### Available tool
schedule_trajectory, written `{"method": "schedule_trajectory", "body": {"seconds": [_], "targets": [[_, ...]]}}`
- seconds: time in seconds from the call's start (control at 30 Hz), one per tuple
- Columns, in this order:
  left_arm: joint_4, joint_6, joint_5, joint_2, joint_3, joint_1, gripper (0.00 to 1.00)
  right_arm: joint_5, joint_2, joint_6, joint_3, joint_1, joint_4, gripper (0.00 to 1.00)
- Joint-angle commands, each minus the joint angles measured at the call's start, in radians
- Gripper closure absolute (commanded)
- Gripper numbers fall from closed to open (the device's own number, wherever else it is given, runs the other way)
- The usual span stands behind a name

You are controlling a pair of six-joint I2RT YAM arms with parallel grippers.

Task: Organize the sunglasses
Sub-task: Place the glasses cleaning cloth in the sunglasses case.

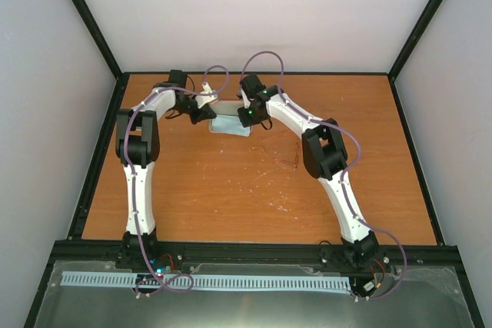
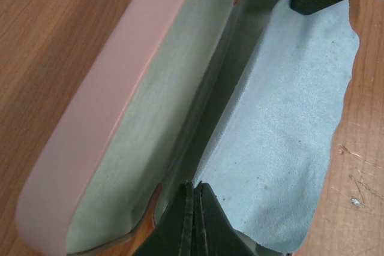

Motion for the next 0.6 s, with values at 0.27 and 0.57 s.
{"method": "schedule_trajectory", "body": {"seconds": [0.27, 0.57], "targets": [[-0.051, 0.023, 0.048, 0.022, 0.051, 0.01, 0.99, 0.007, 0.026, -0.001, 0.029, -0.017, 0.012, 0.97], [-0.047, 0.019, 0.056, 0.023, 0.05, 0.011, 0.99, 0.002, 0.057, -0.019, 0.092, -0.024, 0.033, 0.97]]}}
